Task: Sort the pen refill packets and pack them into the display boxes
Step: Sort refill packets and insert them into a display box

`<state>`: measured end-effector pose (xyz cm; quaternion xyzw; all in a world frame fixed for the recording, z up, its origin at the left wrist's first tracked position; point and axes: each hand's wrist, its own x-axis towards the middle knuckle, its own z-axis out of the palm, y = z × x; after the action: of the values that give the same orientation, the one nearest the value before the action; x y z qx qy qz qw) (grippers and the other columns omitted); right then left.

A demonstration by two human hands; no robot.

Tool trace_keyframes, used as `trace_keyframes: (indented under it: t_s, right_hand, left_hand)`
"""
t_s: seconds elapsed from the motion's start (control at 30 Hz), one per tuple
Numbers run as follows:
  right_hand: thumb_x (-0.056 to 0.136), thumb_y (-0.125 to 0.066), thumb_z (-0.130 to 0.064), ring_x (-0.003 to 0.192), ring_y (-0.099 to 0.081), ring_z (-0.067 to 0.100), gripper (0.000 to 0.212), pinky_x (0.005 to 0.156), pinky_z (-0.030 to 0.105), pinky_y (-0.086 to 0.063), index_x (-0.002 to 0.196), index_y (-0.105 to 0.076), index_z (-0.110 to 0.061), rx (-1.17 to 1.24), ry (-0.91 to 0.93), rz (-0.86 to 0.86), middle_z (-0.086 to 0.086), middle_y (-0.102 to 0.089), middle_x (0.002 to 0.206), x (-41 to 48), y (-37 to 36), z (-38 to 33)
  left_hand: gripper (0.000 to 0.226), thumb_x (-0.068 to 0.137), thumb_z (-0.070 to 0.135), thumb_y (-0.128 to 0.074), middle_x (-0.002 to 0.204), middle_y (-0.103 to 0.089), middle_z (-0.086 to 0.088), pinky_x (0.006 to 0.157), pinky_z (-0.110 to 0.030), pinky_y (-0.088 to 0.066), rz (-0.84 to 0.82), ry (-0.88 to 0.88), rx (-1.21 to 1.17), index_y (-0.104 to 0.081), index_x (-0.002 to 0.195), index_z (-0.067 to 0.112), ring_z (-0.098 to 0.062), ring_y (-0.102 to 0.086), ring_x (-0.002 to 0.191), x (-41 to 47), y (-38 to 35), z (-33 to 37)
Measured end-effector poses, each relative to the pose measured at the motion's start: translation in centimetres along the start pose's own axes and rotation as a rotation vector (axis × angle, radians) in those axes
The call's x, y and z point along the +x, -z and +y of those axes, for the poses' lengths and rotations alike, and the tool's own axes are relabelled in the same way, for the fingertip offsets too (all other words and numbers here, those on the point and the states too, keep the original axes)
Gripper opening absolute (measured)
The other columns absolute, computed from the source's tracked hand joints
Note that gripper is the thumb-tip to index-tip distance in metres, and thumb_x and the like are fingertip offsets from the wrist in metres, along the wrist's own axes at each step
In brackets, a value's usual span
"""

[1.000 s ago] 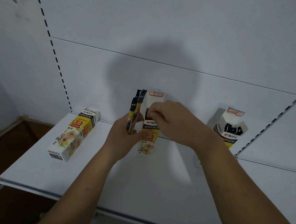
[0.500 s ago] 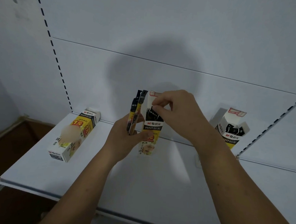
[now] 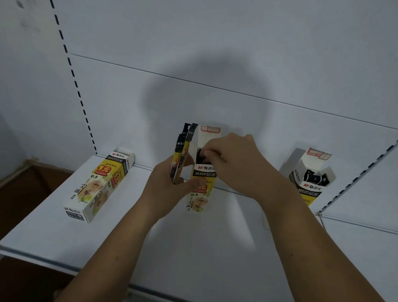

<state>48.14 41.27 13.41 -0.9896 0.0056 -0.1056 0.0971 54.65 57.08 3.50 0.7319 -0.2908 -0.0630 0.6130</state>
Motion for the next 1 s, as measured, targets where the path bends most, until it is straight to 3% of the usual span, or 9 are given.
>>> trace_keyframes:
  t_s: [0.13,0.2,0.27,0.37,0.53,0.63,0.73,0.9,1.0]
  right_hand:
    - [0.108,-0.049,-0.026,0.087,-0.061,0.010,0.026,0.097,0.046,-0.039,0.103,-0.074,-0.027,0.216,0.028,0.211,-0.017,-0.076,0.093,-0.9,0.0,0.7]
    - [0.106,-0.052,-0.025,0.082,-0.056,0.006,0.022,0.086,0.040,-0.043,0.101,-0.072,-0.030,0.312,0.045,0.334,-0.023,-0.074,0.088,-1.5,-0.2,0.7]
    - [0.106,-0.054,-0.022,0.079,-0.059,0.007,0.020,0.077,0.029,-0.046,0.100,-0.070,-0.031,0.429,0.040,0.442,-0.023,-0.072,0.084,-2.2,-0.3,0.4]
    - [0.104,-0.056,-0.010,0.068,-0.063,0.002,0.019,0.061,0.008,-0.042,0.101,-0.073,-0.016,0.612,-0.010,0.525,-0.008,-0.071,0.080,-3.2,-0.6,-0.4]
    - [0.103,-0.059,-0.010,0.052,-0.059,-0.001,0.021,0.052,0.011,-0.042,0.094,-0.075,-0.020,0.894,-0.135,0.437,-0.003,-0.072,0.076,-3.6,-1.2,-2.0]
    - [0.102,-0.062,-0.023,0.048,-0.057,0.003,0.013,0.052,0.020,-0.047,0.105,-0.072,-0.030,0.966,-0.178,0.342,-0.007,-0.076,0.093,-3.0,-1.2,-2.8]
    - [0.101,-0.065,-0.028,0.039,-0.054,0.012,0.009,0.045,0.020,-0.043,0.107,-0.072,-0.026,1.012,-0.171,0.302,-0.007,-0.074,0.102,-2.2,-0.5,-3.6]
    - [0.100,-0.069,-0.023,0.039,-0.051,0.012,0.012,0.044,0.023,-0.043,0.096,-0.077,-0.016,1.054,-0.137,0.329,-0.010,-0.071,0.068,-1.4,0.0,-3.7]
    - [0.098,-0.071,-0.019,0.043,-0.052,0.012,0.010,0.046,0.025,-0.045,0.095,-0.080,-0.017,1.044,-0.108,0.298,-0.002,-0.072,0.070,-1.6,-0.6,-3.5]
  left_hand:
    - [0.033,0.094,0.045,-0.073,0.087,-0.071,0.017,0.056,-0.017,-0.046,0.049,0.043,0.017,-0.064,0.123,0.032,-0.003,-0.055,0.056,-0.3,0.9,-0.3]
    - [0.041,0.094,0.058,-0.063,0.085,-0.064,0.014,0.054,-0.024,-0.040,0.082,0.125,-0.197,-0.063,0.125,0.031,-0.006,-0.049,0.054,-0.5,1.7,-0.3]
    - [0.044,0.091,0.050,-0.053,0.093,-0.059,-0.002,0.050,-0.026,-0.030,0.098,0.201,-0.528,-0.067,0.123,0.023,-0.011,-0.039,0.053,-0.6,2.8,-0.1]
    - [0.041,0.092,0.039,-0.047,0.093,-0.063,-0.005,0.049,-0.026,-0.024,0.077,0.206,-0.660,-0.073,0.116,0.018,-0.013,-0.036,0.052,-0.9,4.6,0.5]
    - [0.036,0.103,0.042,-0.053,0.089,-0.067,-0.011,0.055,-0.037,-0.017,0.027,0.151,-0.563,-0.078,0.111,0.017,-0.017,-0.035,0.051,-1.6,6.1,2.0]
    - [0.043,0.105,0.046,-0.046,0.091,-0.070,-0.021,0.051,-0.033,-0.027,-0.016,0.080,-0.427,-0.077,0.109,0.016,-0.023,-0.038,0.049,-1.9,6.0,3.4]
    - [0.046,0.104,0.046,-0.045,0.089,-0.075,-0.020,0.052,-0.034,-0.040,-0.074,0.040,-0.291,-0.076,0.101,0.012,-0.028,-0.052,0.048,-2.0,5.7,4.9]
    - [0.049,0.100,0.049,-0.044,0.086,-0.079,-0.013,0.054,-0.036,-0.056,-0.105,0.072,-0.184,-0.073,0.100,0.010,-0.037,-0.073,0.059,-1.5,4.6,6.6]
    - [0.054,0.099,0.054,-0.043,0.083,-0.079,-0.013,0.053,-0.034,-0.057,-0.102,0.109,-0.171,-0.071,0.101,0.008,-0.037,-0.074,0.061,-1.1,4.0,6.8]
